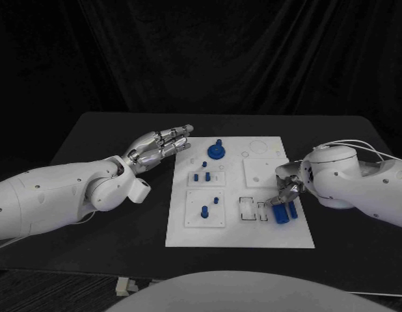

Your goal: Assemble the parts on the task board

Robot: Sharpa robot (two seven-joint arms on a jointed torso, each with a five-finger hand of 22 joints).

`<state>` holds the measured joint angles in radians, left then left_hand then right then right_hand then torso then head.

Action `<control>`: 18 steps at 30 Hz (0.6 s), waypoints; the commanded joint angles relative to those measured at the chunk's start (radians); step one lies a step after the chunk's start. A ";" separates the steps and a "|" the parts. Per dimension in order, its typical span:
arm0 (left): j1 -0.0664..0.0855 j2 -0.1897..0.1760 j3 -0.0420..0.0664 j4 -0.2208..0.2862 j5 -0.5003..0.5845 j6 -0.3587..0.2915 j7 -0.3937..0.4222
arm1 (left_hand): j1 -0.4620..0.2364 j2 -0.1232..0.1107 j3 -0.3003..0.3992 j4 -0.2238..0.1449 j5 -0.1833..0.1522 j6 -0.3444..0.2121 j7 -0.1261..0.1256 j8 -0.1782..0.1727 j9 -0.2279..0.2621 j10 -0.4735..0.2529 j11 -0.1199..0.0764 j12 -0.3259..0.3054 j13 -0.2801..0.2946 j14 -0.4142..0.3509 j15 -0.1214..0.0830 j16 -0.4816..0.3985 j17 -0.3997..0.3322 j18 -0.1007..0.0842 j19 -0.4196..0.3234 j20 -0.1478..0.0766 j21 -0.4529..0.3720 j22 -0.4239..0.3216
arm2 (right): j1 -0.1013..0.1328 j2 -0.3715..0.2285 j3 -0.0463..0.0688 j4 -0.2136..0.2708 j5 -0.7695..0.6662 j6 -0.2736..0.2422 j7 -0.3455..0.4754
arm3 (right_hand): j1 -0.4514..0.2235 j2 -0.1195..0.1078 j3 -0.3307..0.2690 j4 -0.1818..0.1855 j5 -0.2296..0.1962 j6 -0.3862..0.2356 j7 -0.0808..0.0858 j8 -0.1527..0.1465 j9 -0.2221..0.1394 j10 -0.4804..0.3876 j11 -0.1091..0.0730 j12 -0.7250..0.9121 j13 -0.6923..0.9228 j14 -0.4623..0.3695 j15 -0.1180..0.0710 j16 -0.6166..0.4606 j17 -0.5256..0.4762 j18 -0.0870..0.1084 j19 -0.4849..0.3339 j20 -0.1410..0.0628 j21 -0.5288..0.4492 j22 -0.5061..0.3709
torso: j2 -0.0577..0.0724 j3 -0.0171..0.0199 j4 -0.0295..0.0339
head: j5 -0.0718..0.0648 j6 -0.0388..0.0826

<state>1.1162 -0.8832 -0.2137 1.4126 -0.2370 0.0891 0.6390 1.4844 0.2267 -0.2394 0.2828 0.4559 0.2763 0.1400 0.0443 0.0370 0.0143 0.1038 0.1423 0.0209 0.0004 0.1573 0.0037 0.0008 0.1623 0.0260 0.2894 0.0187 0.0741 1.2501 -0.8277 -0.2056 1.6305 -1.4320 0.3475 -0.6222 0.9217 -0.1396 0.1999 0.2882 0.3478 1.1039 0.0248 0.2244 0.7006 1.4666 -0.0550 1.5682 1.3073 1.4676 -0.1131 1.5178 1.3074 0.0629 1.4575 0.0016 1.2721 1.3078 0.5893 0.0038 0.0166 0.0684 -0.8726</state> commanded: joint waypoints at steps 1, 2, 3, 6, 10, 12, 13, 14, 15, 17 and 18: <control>-0.002 0.003 0.001 0.001 0.008 0.015 0.004 | 0.011 0.000 0.007 -0.003 0.005 0.011 0.002 0.006 0.001 0.000 0.010 0.002 0.001 0.000 0.005 -0.004 -0.001 -0.005 0.003 0.006 0.005 0.002 | -0.007 0.002 -0.001 -0.004 -0.009 -0.009 -0.023 | 0.007 0.003 -0.010 0.001 -0.010 -0.014 0.000 0.014 0.023 0.104 0.006 0.003 0.263 0.078 0.007 -0.007 0.144 0.008 0.000 0.005 -0.015 0.151 | 0.000 0.0002 0.0000 | 0.000 0.000; -0.002 0.003 0.001 0.001 0.008 0.016 0.003 | 0.011 0.000 0.007 -0.003 0.005 0.011 0.002 0.006 0.001 0.000 0.010 0.002 0.001 0.000 0.005 -0.004 -0.001 -0.005 0.003 0.006 0.005 0.002 | -0.008 0.002 -0.001 -0.005 -0.010 -0.009 -0.023 | 0.009 0.002 -0.011 0.000 -0.014 -0.018 -0.001 0.019 0.032 0.104 0.006 0.003 0.263 0.078 0.007 -0.007 0.145 0.009 -0.001 0.005 -0.020 0.149 | 0.000 0.0001 0.0000 | 0.000 0.000; -0.002 0.003 0.001 0.001 0.008 0.016 0.003 | 0.012 0.000 0.007 -0.003 0.005 0.014 0.002 0.006 0.001 0.000 0.010 0.002 0.001 0.000 0.005 -0.004 -0.001 -0.006 0.003 0.006 0.005 0.002 | -0.008 0.003 -0.001 -0.005 -0.010 -0.009 -0.023 | 0.009 0.002 -0.011 0.000 -0.014 -0.018 -0.001 0.019 0.032 0.104 0.006 0.003 0.263 0.078 0.007 -0.007 0.145 0.009 -0.001 0.005 -0.020 0.149 | 0.000 0.0001 -0.0003 | 0.001 0.000; -0.002 0.003 0.001 0.001 0.008 0.018 0.001 | 0.013 -0.001 0.008 -0.003 0.005 0.019 0.004 0.008 0.002 0.000 0.011 0.002 0.001 0.000 0.007 -0.004 -0.001 -0.006 0.003 0.006 0.005 0.002 | -0.010 0.005 -0.001 -0.006 -0.010 -0.013 -0.024 | 0.012 0.001 -0.017 0.001 -0.043 -0.029 -0.001 0.035 0.061 0.104 0.005 0.003 0.263 0.078 0.007 -0.007 0.144 0.009 0.001 0.005 -0.028 0.145 | 0.000 -0.0001 -0.0003 | 0.001 0.000; -0.002 0.003 0.001 0.000 0.008 0.020 -0.001 | 0.015 -0.001 0.008 -0.004 0.006 0.025 0.006 0.010 0.003 0.000 0.012 0.002 0.001 0.000 0.007 -0.004 -0.001 -0.007 0.003 0.006 0.006 0.002 | -0.010 0.006 -0.001 -0.006 -0.005 -0.018 -0.024 | 0.011 -0.002 -0.026 0.003 -0.084 -0.035 -0.004 0.052 0.091 0.104 0.004 0.003 0.263 0.078 0.005 -0.008 0.144 0.011 0.003 0.004 -0.039 0.141 | 0.000 0.0000 -0.0001 | 0.002 0.000; -0.002 0.003 0.001 0.000 0.008 0.020 -0.001 | 0.016 -0.001 0.009 -0.004 0.007 0.028 0.007 0.011 0.003 0.000 0.013 0.002 0.001 0.000 0.008 -0.004 -0.001 -0.007 0.003 0.006 0.006 0.002 | -0.011 0.007 -0.001 -0.006 0.000 -0.023 -0.024 | 0.012 0.001 -0.025 0.003 -0.091 -0.035 -0.004 0.057 0.099 0.104 0.003 0.003 0.263 0.078 0.005 -0.008 0.144 0.011 0.004 0.003 -0.041 0.140 | 0.000 0.0001 -0.0002 | 0.003 0.000; -0.002 0.003 0.001 0.000 0.008 0.021 -0.002 | 0.016 -0.001 0.009 -0.004 0.007 0.028 0.007 0.011 0.003 0.000 0.013 0.002 0.001 0.000 0.008 -0.004 -0.001 -0.007 0.003 0.006 0.006 0.002 | -0.011 0.007 -0.001 -0.006 0.002 -0.024 -0.024 | 0.017 0.003 -0.023 0.001 -0.093 -0.035 -0.005 0.060 0.104 0.104 0.002 0.003 0.263 0.078 0.004 -0.008 0.144 0.011 0.004 0.003 -0.042 0.140 | 0.000 0.0003 -0.0003 | 0.004 0.000; -0.003 0.003 0.001 0.000 0.008 0.021 -0.002 | 0.017 -0.001 0.009 -0.004 0.007 0.030 0.007 0.012 0.003 0.000 0.013 0.002 0.001 0.000 0.008 -0.004 -0.001 -0.007 0.003 0.006 0.006 0.002 | -0.011 0.007 -0.001 -0.006 0.005 -0.027 -0.023 | 0.023 0.004 -0.022 -0.001 -0.093 -0.036 -0.006 0.063 0.108 0.104 0.002 0.003 0.263 0.078 0.004 -0.007 0.144 0.011 0.005 0.002 -0.042 0.140 | 0.000 0.0002 -0.0004 | 0.005 0.000; -0.003 0.003 0.001 0.000 0.008 0.022 -0.003 | 0.017 -0.001 0.010 -0.004 0.008 0.032 0.008 0.013 0.003 0.000 0.014 0.002 0.001 0.000 0.008 -0.004 -0.001 -0.008 0.003 0.006 0.006 0.002 | -0.011 0.007 -0.001 -0.006 0.010 -0.030 -0.023 | 0.031 0.004 -0.020 -0.002 -0.085 -0.037 -0.007 0.066 0.114 0.104 0.001 0.003 0.263 0.078 0.004 -0.008 0.144 0.011 0.005 0.002 -0.044 0.139 | 0.000 0.0002 -0.0005 | 0.005 0.000; -0.003 0.003 0.001 0.000 0.008 0.023 -0.004 | 0.018 -0.001 0.010 -0.005 0.008 0.035 0.009 0.014 0.004 -0.001 0.014 0.001 0.001 0.000 0.009 -0.004 -0.001 -0.008 0.003 0.006 0.006 0.002 | -0.011 0.006 -0.001 -0.006 0.020 -0.036 -0.023 | 0.051 0.007 -0.014 -0.006 -0.060 -0.039 -0.009 0.074 0.129 0.104 0.000 0.003 0.263 0.078 0.002 -0.008 0.144 0.011 0.006 0.001 -0.047 0.138 | 0.000 0.0001 -0.0004 | 0.006 0.000; -0.003 0.003 0.001 0.000 0.008 0.023 -0.005 | 0.020 -0.001 0.011 -0.006 0.009 0.040 0.010 0.016 0.004 -0.001 0.016 0.001 0.001 0.000 0.009 -0.004 -0.001 -0.009 0.003 0.006 0.006 0.002 | -0.011 0.005 -0.001 -0.006 0.032 -0.042 -0.023 | 0.064 0.008 -0.011 -0.010 -0.036 -0.040 -0.010 0.081 0.141 0.104 -0.002 0.003 0.263 0.078 0.001 -0.008 0.144 0.011 0.007 -0.001 -0.050 0.138 | 0.000 0.0001 -0.0005 | 0.006 0.000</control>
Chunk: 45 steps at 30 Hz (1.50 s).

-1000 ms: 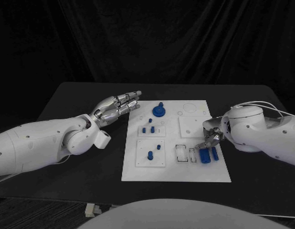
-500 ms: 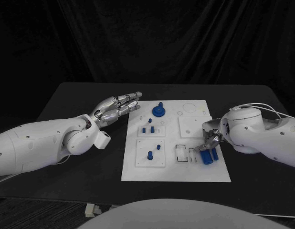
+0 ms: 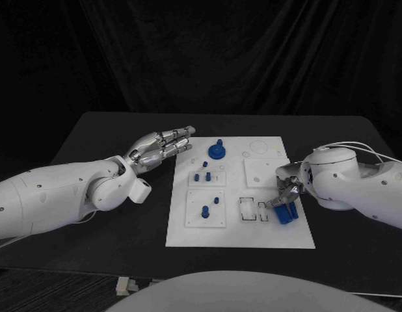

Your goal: Assemble the parts on the task board

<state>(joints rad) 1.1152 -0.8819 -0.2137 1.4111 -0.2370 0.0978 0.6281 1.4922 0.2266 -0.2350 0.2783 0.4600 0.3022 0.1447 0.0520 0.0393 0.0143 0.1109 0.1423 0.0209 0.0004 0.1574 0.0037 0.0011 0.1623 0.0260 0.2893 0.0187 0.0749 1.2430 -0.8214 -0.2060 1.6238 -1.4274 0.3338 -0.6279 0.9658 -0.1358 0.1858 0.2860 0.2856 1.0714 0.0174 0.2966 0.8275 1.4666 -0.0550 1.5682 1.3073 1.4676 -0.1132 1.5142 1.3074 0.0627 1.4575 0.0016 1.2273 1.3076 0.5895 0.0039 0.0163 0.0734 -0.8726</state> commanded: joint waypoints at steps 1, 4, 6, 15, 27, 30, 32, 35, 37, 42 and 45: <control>-0.002 0.002 0.001 0.001 0.008 0.015 0.006 | 0.013 -0.002 0.007 -0.001 0.005 0.015 0.006 0.008 0.002 -0.001 0.009 0.001 0.001 0.000 0.009 -0.004 -0.001 -0.009 0.003 0.006 0.006 0.001 | -0.004 -0.003 0.000 0.001 0.034 -0.031 -0.017 | 0.029 0.005 0.006 -0.013 0.042 -0.010 -0.003 0.013 0.022 0.104 -0.003 0.003 0.264 0.078 0.000 -0.004 0.144 0.012 0.007 -0.001 -0.007 0.137 | -0.001 -0.0001 -0.0001 | 0.001 0.000; -0.002 0.002 0.001 0.000 0.008 0.016 0.005 | 0.016 -0.002 0.008 -0.003 0.007 0.020 0.007 0.010 0.003 -0.001 0.010 0.001 0.001 0.000 0.010 -0.004 -0.001 -0.010 0.004 0.006 0.006 0.001 | -0.004 -0.007 0.000 0.003 0.054 -0.042 -0.016 | 0.049 0.006 0.012 -0.026 0.079 -0.015 -0.005 0.022 0.040 0.104 -0.004 0.003 0.264 0.078 -0.001 -0.005 0.144 0.012 0.009 -0.003 -0.009 0.137 | -0.001 -0.0002 0.0002 | 0.000 0.000; -0.002 0.003 0.001 0.000 0.008 0.017 0.005 | 0.016 -0.002 0.008 -0.003 0.007 0.020 0.007 0.010 0.003 -0.001 0.010 0.001 0.001 0.000 0.010 -0.004 -0.001 -0.010 0.004 0.006 0.006 0.001 | -0.004 -0.009 0.000 0.005 0.061 -0.048 -0.015 | 0.054 0.006 0.014 -0.030 0.089 -0.015 -0.006 0.025 0.045 0.104 -0.005 0.003 0.264 0.078 -0.002 -0.004 0.144 0.011 0.010 -0.004 -0.009 0.138 | -0.001 -0.0001 0.0005 | -0.001 0.000; -0.003 0.005 0.001 -0.004 0.008 0.019 0.003 | 0.018 -0.002 0.010 -0.004 0.010 0.027 0.009 0.013 0.003 -0.001 0.010 0.000 0.001 0.000 0.010 -0.004 -0.001 -0.010 0.004 0.006 0.006 0.001 | 0.001 -0.025 0.000 0.016 0.097 -0.069 -0.012 | 0.059 0.012 0.020 -0.037 0.121 -0.015 -0.008 0.033 0.058 0.104 -0.007 0.003 0.264 0.078 -0.004 -0.005 0.142 0.013 0.009 -0.005 -0.017 0.136 | 0.000 0.0002 0.0003 | -0.008 0.000; -0.004 0.007 0.001 -0.006 0.008 0.022 0.001 | 0.018 -0.002 0.010 -0.004 0.010 0.027 0.009 0.013 0.003 -0.001 0.010 0.000 0.001 0.000 0.010 -0.004 -0.001 -0.010 0.004 0.006 0.006 0.001 | 0.035 -0.006 0.000 0.006 0.232 -0.081 -0.011 | 0.057 0.015 0.021 -0.035 0.120 -0.013 -0.009 0.035 0.061 0.104 -0.007 0.003 0.264 0.078 -0.004 -0.006 0.142 0.014 0.008 -0.006 -0.023 0.134 | 0.000 0.0002 0.0001 | -0.011 0.000; -0.004 0.007 0.001 -0.006 0.008 0.022 0.001 | 0.018 -0.002 0.010 -0.004 0.010 0.027 0.009 0.013 0.003 -0.001 0.010 0.000 0.001 0.000 0.010 -0.004 -0.001 -0.010 0.004 0.006 0.006 0.001 | 0.048 0.006 0.000 -0.004 0.277 -0.087 -0.012 | 0.055 0.017 0.021 -0.034 0.119 -0.013 -0.009 0.036 0.062 0.104 -0.008 0.003 0.264 0.077 -0.004 -0.008 0.137 0.015 0.006 -0.006 -0.029 0.132 | -0.001 0.0001 -0.0003 | -0.010 0.000; -0.004 0.006 0.001 -0.007 0.008 0.022 0.000 | 0.018 -0.002 0.010 -0.004 0.010 0.027 0.009 0.013 0.003 -0.001 0.010 0.000 0.001 0.000 0.010 -0.004 -0.001 -0.010 0.004 0.006 0.006 0.001 | 0.058 0.013 0.000 -0.009 0.300 -0.093 -0.012 | 0.054 0.018 0.021 -0.033 0.119 -0.013 -0.009 0.036 0.062 0.104 -0.008 0.003 0.264 0.076 -0.004 -0.010 0.134 0.016 0.005 -0.006 -0.032 0.131 | -0.001 0.0000 -0.0002 | -0.011 0.000; -0.004 0.006 0.001 -0.008 0.008 0.023 -0.001 | 0.018 -0.002 0.010 -0.004 0.010 0.027 0.009 0.013 0.003 -0.001 0.010 0.000 0.001 0.000 0.010 -0.004 -0.001 -0.010 0.004 0.006 0.006 0.001 | 0.067 0.025 0.000 -0.017 0.323 -0.100 -0.012 | 0.042 0.018 0.018 -0.028 0.121 -0.014 -0.009 0.038 0.066 0.104 -0.008 0.003 0.264 0.074 -0.005 -0.015 0.125 0.017 0.003 -0.006 -0.042 0.128 | -0.001 0.0001 0.0002 | -0.015 0.000; -0.004 0.007 0.001 -0.009 0.008 0.023 -0.002 | 0.018 -0.002 0.010 -0.004 0.010 0.027 0.009 0.013 0.003 -0.001 0.010 0.000 0.001 0.000 0.010 -0.004 -0.001 -0.010 0.004 0.006 0.006 0.001 | 0.071 0.036 0.000 -0.023 0.336 -0.105 -0.012 | 0.037 0.018 0.017 -0.025 0.123 -0.015 -0.009 0.039 0.067 0.104 -0.008 0.003 0.264 0.073 -0.005 -0.017 0.121 0.019 0.001 -0.006 -0.049 0.125 | 0.000 0.0001 0.0006 | -0.018 0.000; -0.004 0.008 0.001 -0.008 0.008 0.021 -0.002 | 0.018 -0.002 0.010 -0.004 0.010 0.027 0.009 0.013 0.003 -0.001 0.010 0.000 0.001 0.000 0.010 -0.004 -0.001 -0.010 0.004 0.006 0.006 0.001 | 0.076 0.064 0.000 -0.035 0.357 -0.110 -0.014 | 0.032 0.019 0.016 -0.023 0.124 -0.016 -0.009 0.038 0.068 0.104 -0.008 0.003 0.264 0.072 -0.005 -0.020 0.116 0.020 -0.001 -0.006 -0.057 0.123 | -0.001 -0.0004 0.0000 | -0.019 0.000; -0.004 0.007 0.001 -0.008 0.008 0.021 -0.002 | 0.018 -0.002 0.010 -0.004 0.010 0.027 0.009 0.013 0.003 -0.001 0.010 0.000 0.001 0.000 0.010 -0.004 -0.001 -0.010 0.004 0.006 0.006 0.001 | 0.073 0.076 0.000 -0.040 0.363 -0.120 -0.014 | 0.030 0.020 0.017 -0.022 0.124 -0.017 -0.008 0.038 0.068 0.104 -0.008 0.003 0.264 0.072 -0.005 -0.021 0.115 0.020 -0.001 -0.006 -0.058 0.122 | -0.001 -0.0005 0.0008 | -0.023 0.000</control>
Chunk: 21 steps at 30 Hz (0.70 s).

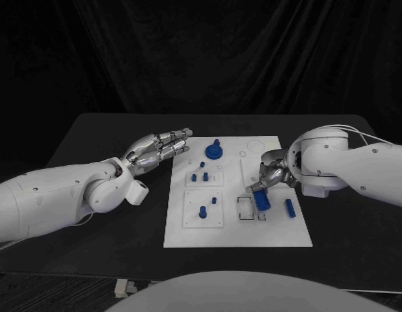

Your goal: Assemble the parts on the task board

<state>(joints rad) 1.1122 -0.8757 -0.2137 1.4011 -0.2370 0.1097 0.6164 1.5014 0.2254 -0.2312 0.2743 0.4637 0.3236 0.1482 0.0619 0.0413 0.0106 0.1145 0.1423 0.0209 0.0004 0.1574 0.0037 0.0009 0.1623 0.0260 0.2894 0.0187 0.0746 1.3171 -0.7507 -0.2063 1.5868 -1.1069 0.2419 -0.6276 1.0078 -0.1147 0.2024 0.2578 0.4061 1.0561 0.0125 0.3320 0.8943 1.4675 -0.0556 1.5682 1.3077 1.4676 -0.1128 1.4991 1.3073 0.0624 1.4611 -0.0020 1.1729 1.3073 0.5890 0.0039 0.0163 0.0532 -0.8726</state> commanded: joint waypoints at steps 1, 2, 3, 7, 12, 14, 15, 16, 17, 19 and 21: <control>-0.001 0.001 0.001 0.002 0.008 0.009 0.009 | 0.009 -0.001 0.006 0.000 0.006 0.006 0.005 0.003 0.001 0.003 0.007 0.000 0.001 0.000 0.010 -0.004 -0.001 -0.010 0.004 0.006 0.006 0.001 | -0.003 0.010 0.000 -0.004 0.044 -0.032 -0.015 | -0.012 -0.001 0.000 0.007 0.003 -0.002 -0.004 0.003 0.001 0.103 -0.007 0.003 0.263 0.072 -0.005 -0.005 0.116 0.021 -0.005 -0.003 -0.005 0.122 | 0.000 -0.0003 0.0004 | -0.003 0.000; -0.001 0.001 0.001 0.002 0.008 0.009 0.009 | 0.009 -0.001 0.006 0.000 0.006 0.006 0.005 0.003 0.001 0.003 0.007 0.000 0.001 0.000 0.010 -0.004 -0.001 -0.010 0.004 0.006 0.006 0.001 | -0.005 0.014 0.000 -0.007 0.045 -0.035 -0.015 | -0.012 0.000 0.000 0.007 0.003 -0.002 -0.004 0.003 0.001 0.103 -0.007 0.003 0.263 0.072 -0.005 -0.005 0.116 0.021 -0.005 -0.003 -0.005 0.122 | 0.000 -0.0005 0.0002 | -0.003 0.000; -0.001 0.002 0.001 0.002 0.008 0.009 0.009 | 0.009 -0.001 0.006 0.000 0.006 0.006 0.005 0.003 0.001 0.003 0.007 0.000 0.001 0.000 0.010 -0.004 -0.001 -0.010 0.004 0.006 0.006 0.001 | -0.008 0.019 0.000 -0.010 0.046 -0.036 -0.015 | -0.013 0.000 0.000 0.008 0.003 -0.003 -0.003 0.002 0.002 0.103 -0.007 0.003 0.263 0.072 -0.005 -0.005 0.116 0.021 -0.005 -0.003 -0.005 0.122 | 0.000 -0.0005 0.0001 | -0.005 0.000; -0.001 0.002 0.001 0.003 0.008 0.010 0.008 | 0.011 -0.001 0.007 0.000 0.008 0.009 0.006 0.005 0.001 0.003 0.007 0.001 0.001 0.000 0.010 -0.004 -0.001 -0.012 0.004 0.006 0.006 0.002 | -0.020 0.034 0.000 -0.021 0.047 -0.039 -0.015 | -0.023 -0.001 -0.003 0.013 -0.011 -0.006 -0.003 0.000 0.001 0.103 -0.007 0.003 0.263 0.072 -0.005 -0.005 0.116 0.020 -0.005 -0.003 -0.007 0.122 | 0.001 -0.0005 0.0013 | -0.007 0.000; -0.001 0.000 0.001 0.005 0.008 0.009 0.006 | 0.011 -0.002 0.007 -0.001 0.008 0.012 0.006 0.007 0.002 0.003 0.008 0.002 0.002 0.000 0.010 -0.004 -0.001 -0.012 0.004 0.006 0.006 0.002 | -0.039 0.050 0.000 -0.030 0.040 -0.038 -0.016 | -0.025 0.000 -0.003 0.013 -0.021 -0.006 -0.003 0.000 0.001 0.103 -0.007 0.003 0.263 0.072 -0.005 -0.005 0.117 0.021 -0.005 -0.003 -0.009 0.122 | 0.001 -0.0003 0.0003 | -0.003 0.000; -0.001 0.000 0.001 0.004 0.008 0.009 0.006 | 0.011 -0.002 0.007 -0.001 0.008 0.012 0.006 0.007 0.002 0.003 0.008 0.002 0.002 0.000 0.010 -0.004 -0.001 -0.012 0.004 0.006 0.006 0.002 | -0.043 0.053 0.000 -0.031 0.033 -0.038 -0.016 | -0.025 0.000 -0.003 0.013 -0.023 -0.006 -0.003 -0.001 0.001 0.103 -0.007 0.003 0.263 0.072 -0.005 -0.006 0.115 0.021 -0.005 -0.003 -0.008 0.122 | 0.000 -0.0003 0.0000 | -0.003 0.000; -0.001 0.000 0.001 0.004 0.008 0.009 0.006 | 0.011 -0.002 0.007 -0.001 0.008 0.012 0.006 0.007 0.002 0.003 0.008 0.002 0.002 0.000 0.010 -0.004 -0.001 -0.012 0.004 0.006 0.006 0.002 | -0.044 0.054 0.000 -0.031 0.028 -0.039 -0.016 | -0.025 0.000 -0.003 0.013 -0.025 -0.007 -0.003 -0.001 0.001 0.103 -0.007 0.003 0.263 0.072 -0.005 -0.006 0.115 0.021 -0.005 -0.003 -0.010 0.121 | 0.000 -0.0002 0.0004 | -0.003 0.000; -0.001 0.000 0.001 0.005 0.008 0.009 0.006 | 0.011 -0.002 0.007 -0.001 0.008 0.012 0.006 0.007 0.002 0.003 0.008 0.002 0.002 0.000 0.010 -0.004 -0.001 -0.012 0.004 0.006 0.006 0.002 | -0.045 0.054 0.000 -0.031 0.024 -0.040 -0.017 | -0.026 0.000 -0.003 0.013 -0.026 -0.007 -0.003 -0.001 0.001 0.103 -0.007 0.003 0.263 0.072 -0.005 -0.006 0.115 0.021 -0.005 -0.003 -0.009 0.122 | 0.000 -0.0003 0.0004 | -0.002 0.000; -0.001 0.000 0.001 0.005 0.008 0.010 0.005 | 0.011 -0.002 0.007 -0.001 0.008 0.012 0.006 0.007 0.002 0.003 0.008 0.002 0.002 0.000 0.010 -0.004 -0.001 -0.012 0.004 0.006 0.006 0.002 | -0.047 0.055 0.000 -0.031 0.018 -0.041 -0.017 | -0.027 0.001 -0.003 0.013 -0.028 -0.008 -0.002 -0.002 0.001 0.103 -0.007 0.003 0.263 0.072 -0.005 -0.006 0.117 0.021 -0.005 -0.003 -0.010 0.121 | 0.000 -0.0005 0.0004 | -0.002 0.000; -0.001 0.000 0.001 0.005 0.008 0.010 0.005 | 0.011 -0.002 0.007 -0.001 0.008 0.012 0.006 0.007 0.002 0.003 0.008 0.002 0.002 0.000 0.010 -0.004 -0.001 -0.012 0.004 0.006 0.006 0.002 | -0.049 0.055 0.000 -0.032 0.009 -0.042 -0.017 | -0.027 0.002 -0.003 0.014 -0.030 -0.008 -0.002 -0.003 0.000 0.103 -0.006 0.003 0.263 0.072 -0.005 -0.006 0.117 0.021 -0.005 -0.003 -0.010 0.122 | 0.001 -0.0002 0.0006 | -0.002 0.000; -0.001 0.000 0.001 0.005 0.008 0.011 0.004 | 0.011 -0.002 0.007 -0.001 0.008 0.012 0.006 0.007 0.002 0.003 0.008 0.002 0.002 0.000 0.010 -0.004 -0.001 -0.012 0.004 0.006 0.006 0.002 | -0.050 0.056 -0.001 -0.032 0.005 -0.043 -0.017 | -0.030 0.003 -0.004 0.016 -0.037 -0.010 -0.002 -0.004 -0.001 0.103 -0.006 0.003 0.263 0.073 -0.005 -0.005 0.118 0.021 -0.004 -0.003 -0.010 0.122 | 0.001 0.0000 0.0004 | -0.002 0.000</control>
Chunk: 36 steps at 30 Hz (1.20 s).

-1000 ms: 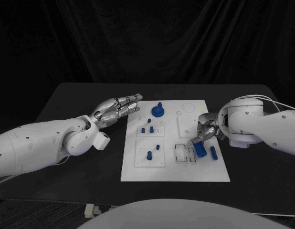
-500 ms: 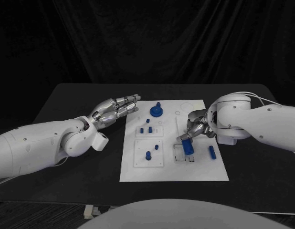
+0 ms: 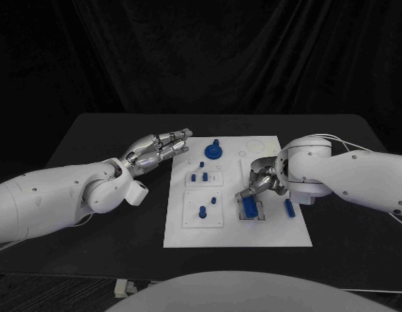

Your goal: Assemble the parts on the task board

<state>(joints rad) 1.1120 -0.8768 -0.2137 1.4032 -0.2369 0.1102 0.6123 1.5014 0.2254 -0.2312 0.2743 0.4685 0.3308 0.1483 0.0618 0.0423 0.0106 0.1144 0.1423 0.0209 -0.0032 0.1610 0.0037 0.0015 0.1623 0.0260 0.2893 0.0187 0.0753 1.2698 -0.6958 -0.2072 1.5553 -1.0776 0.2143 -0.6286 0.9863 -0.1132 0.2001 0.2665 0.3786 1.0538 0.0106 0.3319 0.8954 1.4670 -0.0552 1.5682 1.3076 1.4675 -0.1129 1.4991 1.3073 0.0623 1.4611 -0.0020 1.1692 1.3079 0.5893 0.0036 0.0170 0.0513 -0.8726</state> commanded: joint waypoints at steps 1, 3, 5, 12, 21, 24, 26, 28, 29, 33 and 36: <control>-0.001 0.002 0.001 0.002 0.008 0.011 0.008 | 0.011 -0.002 0.007 -0.001 0.004 0.005 0.006 0.007 0.001 0.003 0.008 0.002 0.002 0.003 0.006 -0.004 -0.001 -0.012 0.004 0.006 0.006 0.001 | -0.003 0.002 0.000 0.000 -0.027 -0.016 -0.016 | -0.011 0.003 -0.002 0.008 -0.016 -0.008 0.001 -0.005 -0.002 0.104 -0.006 0.003 0.263 0.073 -0.004 -0.005 0.118 0.020 -0.003 -0.003 -0.005 0.122 | 0.001 0.0003 -0.0003 | 0.000 0.000; -0.001 0.002 0.001 0.002 0.008 0.011 0.007 | 0.012 -0.002 0.007 -0.001 0.004 0.008 0.007 0.008 0.001 0.003 0.008 0.002 0.002 0.003 0.006 -0.004 -0.001 -0.012 0.004 0.006 0.006 0.001 | -0.004 0.003 0.000 0.000 -0.029 -0.014 -0.016 | -0.015 0.005 -0.003 0.010 -0.027 -0.008 0.001 -0.006 -0.003 0.104 -0.006 0.003 0.263 0.073 -0.004 -0.005 0.119 0.020 -0.003 -0.003 -0.005 0.122 | 0.000 0.0003 -0.0005 | 0.000 0.000; -0.001 0.002 0.001 0.002 0.008 0.012 0.006 | 0.012 -0.002 0.007 -0.001 0.004 0.008 0.007 0.008 0.001 0.003 0.008 0.002 0.002 0.003 0.006 -0.004 -0.001 -0.012 0.004 0.006 0.006 0.001 | -0.005 0.004 0.000 0.001 -0.031 -0.010 -0.016 | -0.020 0.007 -0.005 0.012 -0.044 -0.007 0.001 -0.007 -0.004 0.104 -0.006 0.003 0.263 0.073 -0.004 -0.005 0.119 0.020 -0.002 -0.003 -0.006 0.122 | 0.000 0.0003 -0.0003 | 0.000 0.000; -0.001 0.005 0.001 0.000 0.008 0.016 0.001 | 0.013 -0.003 0.008 -0.001 0.005 0.014 0.008 0.010 0.002 0.003 0.009 0.002 0.002 0.003 0.005 -0.004 -0.001 -0.013 0.004 0.006 0.006 0.001 | -0.006 0.001 0.000 0.007 -0.037 -0.004 -0.017 | -0.052 0.011 -0.024 0.021 -0.150 -0.003 0.001 -0.011 -0.008 0.104 -0.006 0.003 0.263 0.075 -0.004 -0.001 0.125 0.019 0.005 -0.003 -0.002 0.126 | 0.000 0.0005 -0.0006 | 0.004 0.000; -0.001 0.006 0.001 -0.001 0.008 0.019 -0.004 | 0.014 -0.003 0.008 -0.002 0.005 0.019 0.009 0.012 0.002 0.003 0.010 0.003 0.002 0.003 0.005 -0.004 -0.001 -0.013 0.004 0.006 0.006 0.001 | -0.007 -0.004 0.000 0.011 -0.039 -0.005 -0.017 | -0.116 0.026 -0.095 0.021 -0.262 -0.002 0.002 -0.014 -0.010 0.104 -0.005 0.003 0.263 0.074 -0.004 -0.004 0.120 0.019 0.006 -0.002 -0.013 0.126 | 0.000 0.0004 0.0000 | 0.005 0.000; -0.001 0.006 0.001 -0.001 0.008 0.021 -0.006 | 0.014 -0.004 0.008 -0.002 0.005 0.022 0.010 0.013 0.003 0.003 0.011 0.002 0.002 0.003 0.005 -0.004 -0.001 -0.013 0.004 0.006 0.006 0.001 | -0.007 -0.005 0.000 0.012 -0.039 -0.001 -0.017 | -0.093 0.016 -0.117 0.017 -0.295 -0.004 0.003 -0.015 -0.010 0.104 -0.004 0.003 0.263 0.074 -0.003 -0.004 0.120 0.020 0.007 -0.002 -0.016 0.127 | 0.000 0.0004 -0.0004 | 0.004 0.000; -0.001 0.007 0.001 -0.001 0.008 0.022 -0.008 | 0.014 -0.004 0.008 -0.002 0.005 0.022 0.010 0.013 0.003 0.003 0.011 0.002 0.002 0.003 0.005 -0.004 -0.001 -0.013 0.004 0.006 0.006 0.001 | -0.008 -0.006 0.000 0.013 -0.039 0.001 -0.017 | -0.082 0.014 -0.122 0.016 -0.301 -0.004 0.003 -0.016 -0.010 0.104 -0.004 0.003 0.263 0.074 -0.003 -0.006 0.118 0.020 0.007 -0.001 -0.018 0.127 | 0.000 0.0005 -0.0003 | 0.004 0.000; -0.001 0.007 0.001 -0.002 0.008 0.024 -0.009 | 0.015 -0.004 0.009 -0.002 0.006 0.025 0.011 0.015 0.003 0.003 0.012 0.003 0.002 0.003 0.005 -0.004 -0.001 -0.014 0.004 0.006 0.007 0.001 | -0.008 -0.006 0.000 0.014 -0.040 0.001 -0.017 | -0.072 0.004 -0.138 0.022 -0.321 -0.007 0.004 -0.017 -0.010 0.104 -0.003 0.003 0.263 0.074 -0.002 -0.006 0.118 0.020 0.007 -0.001 -0.020 0.127 | 0.000 0.0003 -0.0004 | 0.005 0.000; -0.001 0.007 0.001 -0.002 0.008 0.025 -0.010 | 0.015 -0.004 0.009 -0.002 0.006 0.025 0.011 0.015 0.003 0.003 0.012 0.003 0.002 0.003 0.005 -0.004 -0.001 -0.014 0.004 0.006 0.007 0.001 | -0.008 -0.007 0.000 0.015 -0.041 0.001 -0.017 | -0.071 0.002 -0.142 0.022 -0.323 -0.007 0.004 -0.017 -0.010 0.104 -0.003 0.003 0.263 0.073 -0.002 -0.006 0.117 0.020 0.007 -0.001 -0.021 0.127 | 0.000 0.0002 -0.0006 | 0.006 0.000; -0.001 0.008 0.001 -0.001 0.008 0.028 -0.012 | 0.016 -0.004 0.009 -0.003 0.006 0.027 0.011 0.016 0.003 0.003 0.013 0.002 0.002 0.003 0.006 -0.004 -0.001 -0.014 0.004 0.006 0.007 0.001 | -0.008 -0.012 0.000 0.020 -0.058 -0.015 -0.016 | -0.091 -0.009 -0.183 0.028 -0.327 -0.015 0.006 -0.020 -0.010 0.104 -0.001 0.003 0.263 0.073 -0.001 -0.007 0.115 0.020 0.006 0.000 -0.025 0.127 | 0.000 0.0004 -0.0003 | 0.007 0.000; -0.001 0.007 0.001 -0.001 0.008 0.028 -0.013 | 0.017 -0.004 0.010 -0.003 0.006 0.030 0.012 0.017 0.004 0.003 0.014 0.003 0.002 0.003 0.006 -0.004 -0.001 -0.015 0.005 0.006 0.007 0.001 | -0.008 -0.023 0.001 0.029 -0.084 -0.051 -0.012 | -0.120 -0.007 -0.233 0.028 -0.328 -0.025 0.008 -0.017 -0.005 0.104 0.000 0.003 0.263 0.073 0.000 -0.006 0.117 0.020 0.007 0.001 -0.027 0.128 | 0.000 0.0002 -0.0005 | 0.009 0.000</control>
<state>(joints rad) 1.1119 -0.8712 -0.2137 1.4003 -0.2369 0.1234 0.5927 1.5054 0.2215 -0.2284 0.2716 0.4714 0.3523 0.1482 0.0757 0.0443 0.0127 0.1239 0.1423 0.0217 -0.0032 0.1609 0.0037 0.0009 0.1622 0.0297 0.2931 0.0187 0.0750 1.2643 -0.7160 -0.2071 1.5801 -1.1245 0.2034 -0.6309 0.8754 -0.1212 -0.0309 0.2949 0.0570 1.0327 0.0179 0.3182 0.8886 1.4670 -0.0553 1.5682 1.3073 1.4675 -0.1131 1.4954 1.3073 0.0624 1.4610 -0.0020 1.1477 1.3075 0.5895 0.0040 0.0165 0.0589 -0.8726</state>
